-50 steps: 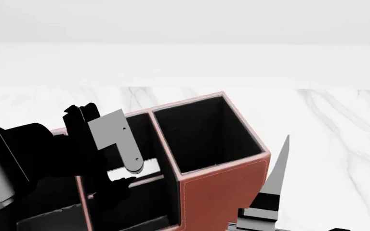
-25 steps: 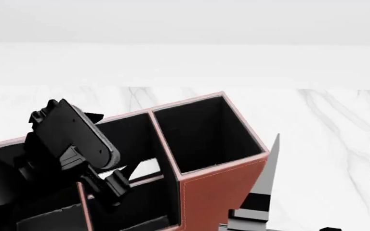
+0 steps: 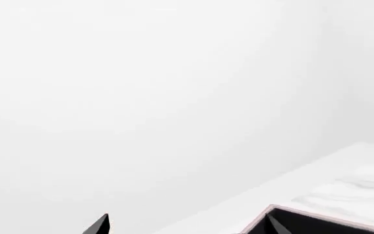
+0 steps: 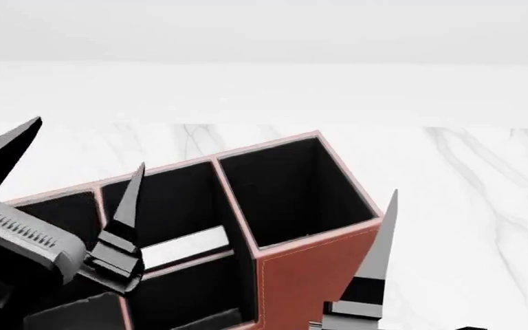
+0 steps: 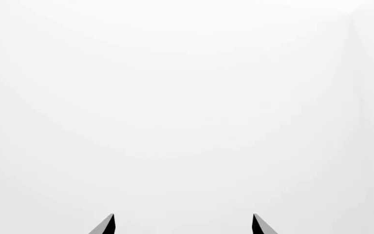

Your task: Pick up the book and place it in the front compartment of the caddy.

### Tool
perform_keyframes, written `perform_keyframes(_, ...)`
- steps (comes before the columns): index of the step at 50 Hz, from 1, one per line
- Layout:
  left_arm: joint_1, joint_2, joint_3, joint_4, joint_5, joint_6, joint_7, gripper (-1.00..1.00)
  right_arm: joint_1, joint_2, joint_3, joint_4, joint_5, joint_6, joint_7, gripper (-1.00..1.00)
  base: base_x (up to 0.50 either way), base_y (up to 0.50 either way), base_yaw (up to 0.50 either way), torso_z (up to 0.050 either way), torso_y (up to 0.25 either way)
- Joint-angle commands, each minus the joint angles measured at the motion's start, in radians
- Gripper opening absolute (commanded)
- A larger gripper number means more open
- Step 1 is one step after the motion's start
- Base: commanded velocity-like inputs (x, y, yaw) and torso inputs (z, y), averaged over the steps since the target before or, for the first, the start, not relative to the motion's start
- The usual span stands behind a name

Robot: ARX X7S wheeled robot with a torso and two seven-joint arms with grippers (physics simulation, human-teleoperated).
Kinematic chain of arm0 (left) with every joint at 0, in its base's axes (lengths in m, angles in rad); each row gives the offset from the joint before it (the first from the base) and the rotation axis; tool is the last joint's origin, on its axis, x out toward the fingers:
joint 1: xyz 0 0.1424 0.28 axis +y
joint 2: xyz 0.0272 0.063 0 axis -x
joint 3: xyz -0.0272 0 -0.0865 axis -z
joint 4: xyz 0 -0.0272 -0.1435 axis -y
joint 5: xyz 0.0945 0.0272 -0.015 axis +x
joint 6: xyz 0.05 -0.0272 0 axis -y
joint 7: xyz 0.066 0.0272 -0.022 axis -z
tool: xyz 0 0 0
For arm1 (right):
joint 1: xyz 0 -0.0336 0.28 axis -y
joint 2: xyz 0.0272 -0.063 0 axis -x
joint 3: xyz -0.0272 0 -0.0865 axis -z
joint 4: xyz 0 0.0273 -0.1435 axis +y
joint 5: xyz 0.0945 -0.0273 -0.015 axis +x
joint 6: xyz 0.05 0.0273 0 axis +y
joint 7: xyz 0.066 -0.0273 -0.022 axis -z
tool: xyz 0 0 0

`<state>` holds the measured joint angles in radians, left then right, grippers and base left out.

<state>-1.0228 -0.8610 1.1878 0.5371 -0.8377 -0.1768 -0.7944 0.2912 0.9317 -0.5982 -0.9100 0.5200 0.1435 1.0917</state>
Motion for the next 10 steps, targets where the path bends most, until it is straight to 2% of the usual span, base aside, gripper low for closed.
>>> perform_keyframes(1,0.136,-0.049,0.001,0.121,0.195,0.135,-0.169,1.00,0.002,0.004,0.002,-0.013,0.001,0.008,0.005,1.00,0.00,0.00,0.00,0.000,0.000)
perform_keyframes(10,0.198,-0.077,0.014,0.193,0.294,0.168,-0.244,1.00,0.007,0.003,0.001,-0.022,0.001,0.017,0.008,1.00,0.00,0.00,0.00,0.000,0.000)
